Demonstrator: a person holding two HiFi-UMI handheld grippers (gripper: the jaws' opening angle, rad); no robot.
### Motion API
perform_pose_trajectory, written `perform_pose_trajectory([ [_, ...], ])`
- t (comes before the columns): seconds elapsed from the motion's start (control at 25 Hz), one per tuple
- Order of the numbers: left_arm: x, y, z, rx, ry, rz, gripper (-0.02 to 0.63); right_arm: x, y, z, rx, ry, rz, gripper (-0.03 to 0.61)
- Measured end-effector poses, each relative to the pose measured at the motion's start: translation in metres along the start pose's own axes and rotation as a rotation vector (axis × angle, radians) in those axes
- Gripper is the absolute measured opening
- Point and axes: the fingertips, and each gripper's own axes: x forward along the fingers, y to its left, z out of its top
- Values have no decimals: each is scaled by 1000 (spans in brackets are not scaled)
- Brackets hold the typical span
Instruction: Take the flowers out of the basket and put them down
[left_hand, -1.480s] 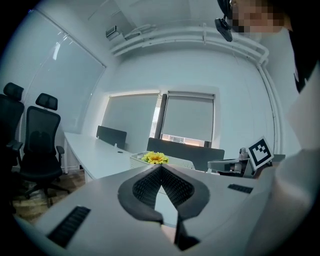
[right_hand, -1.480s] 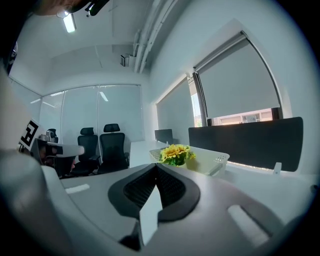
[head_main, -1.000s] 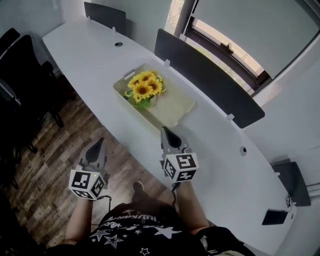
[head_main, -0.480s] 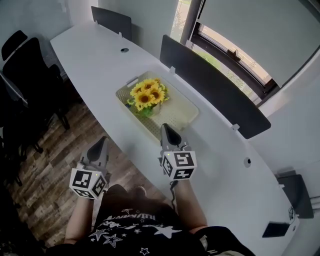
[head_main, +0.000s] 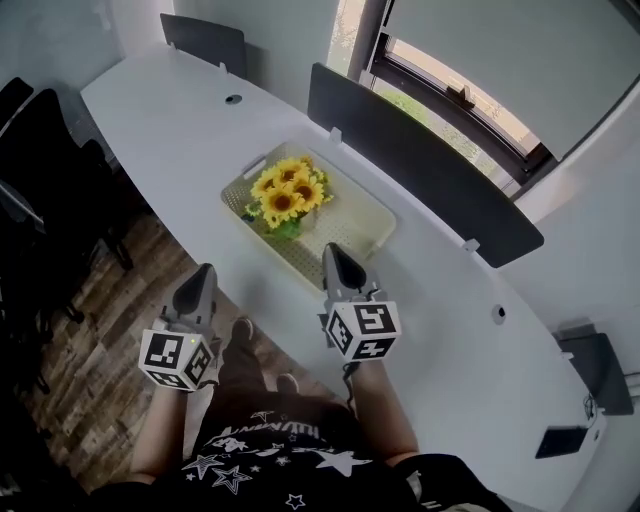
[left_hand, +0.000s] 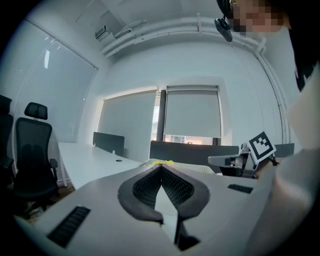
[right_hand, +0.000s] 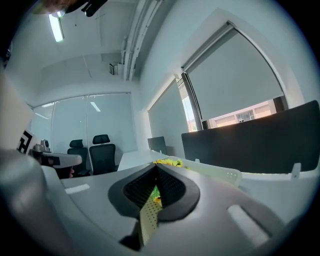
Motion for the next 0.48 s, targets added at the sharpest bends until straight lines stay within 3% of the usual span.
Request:
perform_pose_trajectory([
  [0.48,97,45,11,17,30,-133,9,47,-13,14,31,36,-103,3],
])
